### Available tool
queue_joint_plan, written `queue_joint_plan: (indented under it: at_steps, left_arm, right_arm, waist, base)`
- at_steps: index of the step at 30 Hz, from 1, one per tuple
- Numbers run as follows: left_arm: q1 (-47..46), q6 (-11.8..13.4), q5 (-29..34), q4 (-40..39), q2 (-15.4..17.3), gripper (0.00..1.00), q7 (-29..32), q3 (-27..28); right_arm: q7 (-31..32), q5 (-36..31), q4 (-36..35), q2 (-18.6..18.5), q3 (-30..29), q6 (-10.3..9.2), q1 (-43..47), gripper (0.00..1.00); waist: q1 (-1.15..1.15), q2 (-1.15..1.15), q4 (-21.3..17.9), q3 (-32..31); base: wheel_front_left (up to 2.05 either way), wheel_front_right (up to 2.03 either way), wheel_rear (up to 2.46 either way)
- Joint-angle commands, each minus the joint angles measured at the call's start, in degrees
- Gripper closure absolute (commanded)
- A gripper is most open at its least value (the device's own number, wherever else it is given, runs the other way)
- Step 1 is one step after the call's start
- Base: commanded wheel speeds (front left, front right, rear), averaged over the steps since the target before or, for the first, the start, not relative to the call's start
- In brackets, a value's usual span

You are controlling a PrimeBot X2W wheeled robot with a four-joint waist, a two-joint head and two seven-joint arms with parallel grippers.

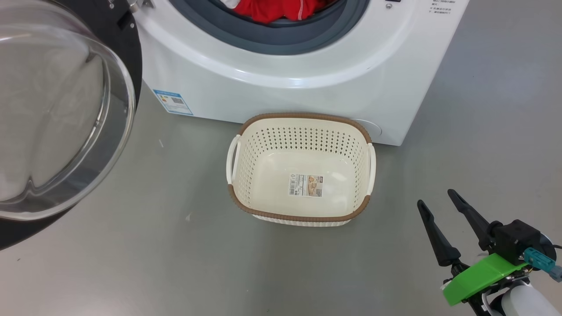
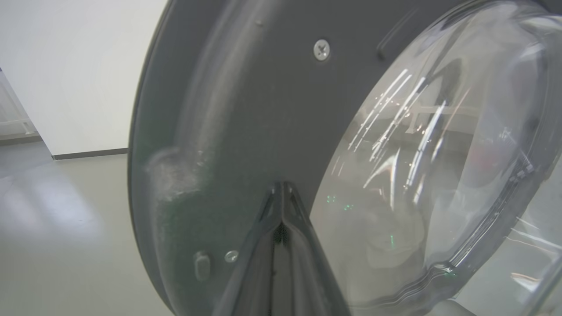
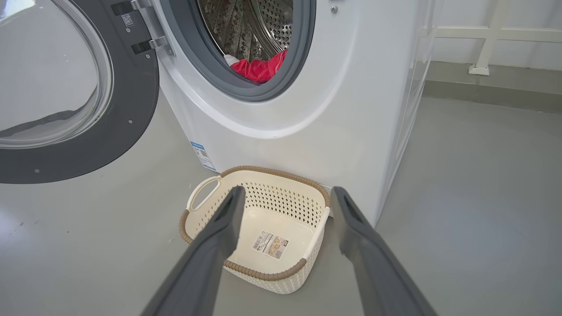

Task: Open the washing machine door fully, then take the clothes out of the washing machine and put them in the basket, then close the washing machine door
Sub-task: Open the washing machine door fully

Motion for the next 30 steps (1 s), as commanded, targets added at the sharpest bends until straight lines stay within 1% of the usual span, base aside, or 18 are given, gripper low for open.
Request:
queue_joint_plan:
  at_steps: [1,4,9,13,19,20,21,24,25,26,27,30]
  left_arm:
    - [-0.99,-0.24,0.55,-0.88,4.02,1.00,-0.28,1.67]
    - [-1.15,-0.67,0.27,-0.56,3.86,1.00,-0.28,2.21]
    - [0.26,-2.19,0.06,-0.50,3.27,1.00,-0.28,2.37]
    - [2.13,-3.12,-0.35,-2.13,2.10,1.00,-0.28,2.66]
    - [5.73,-4.08,-0.58,-5.43,-0.18,1.00,-0.28,1.11]
    - [6.29,-4.16,-0.74,-6.06,-0.48,0.96,-0.28,0.91]
    - [6.82,-4.22,-0.96,-6.71,-0.81,0.83,-0.28,0.65]
    - [8.37,-4.33,-1.77,-8.59,-1.99,0.52,-0.28,-0.29]
    - [8.87,-4.34,-2.15,-9.22,-2.27,0.13,-0.28,-0.88]
    - [9.42,-4.35,-2.57,-9.87,-2.50,0.02,-0.28,-1.60]
    - [9.98,-4.36,-3.06,-10.49,-2.72,0.00,-0.28,-2.20]
    - [11.84,-4.37,-4.95,-11.99,-3.04,0.00,-0.28,-4.70]
  right_arm:
    - [-0.52,-0.07,-1.35,-0.67,0.97,0.28,-0.94,0.00]
    - [-0.52,-0.09,-1.24,-0.50,0.89,0.28,-0.79,0.00]
    - [-0.52,-0.12,-0.99,0.00,1.12,0.28,-0.53,0.00]
    - [-0.52,-0.01,-0.96,0.15,1.02,0.28,-0.37,0.00]
    - [-0.52,0.00,-0.85,0.45,0.76,0.28,0.00,0.00]
    - [-0.52,0.00,-0.82,0.55,0.72,0.28,0.13,0.00]
    - [-0.52,0.02,-0.82,0.64,0.66,0.28,0.20,0.00]
    - [-0.52,0.10,-0.78,0.91,0.45,0.28,0.43,0.00]
    - [-0.52,0.13,-0.77,1.01,0.41,0.28,0.52,0.00]
    - [-0.52,0.15,-0.79,1.13,0.30,0.28,0.59,0.00]
    - [-0.52,0.16,-0.80,1.24,0.19,0.28,0.64,0.00]
    - [-0.52,0.22,-0.89,1.59,-0.19,0.28,0.84,0.00]
  waist:
    - [0.00,0.00,0.02,-0.16]
    - [0.00,0.00,0.16,-0.61]
    - [0.00,0.00,0.18,-1.80]
    - [0.00,0.00,0.22,-2.64]
    - [0.00,0.00,0.19,-3.96]
    - [0.00,0.00,0.17,-4.21]
    - [0.00,0.00,0.12,-4.31]
    - [0.00,0.00,-0.02,-4.85]
    - [0.00,0.00,-0.11,-5.05]
    - [0.00,0.00,-0.23,-5.14]
    - [0.00,0.00,-0.40,-5.33]
    - [0.00,0.00,-1.08,-5.88]
  base:
    - [0.00,0.00,0.00]
    - [0.00,0.00,0.00]
    - [0.00,0.00,0.00]
    - [0.00,0.00,0.00]
    - [0.00,0.00,0.00]
    - [0.00,0.00,0.00]
    - [0.00,0.00,0.00]
    - [0.00,0.00,0.00]
    - [0.00,0.00,0.00]
    - [0.00,0.00,0.00]
    - [0.00,0.00,0.00]
    - [0.00,0.00,0.00]
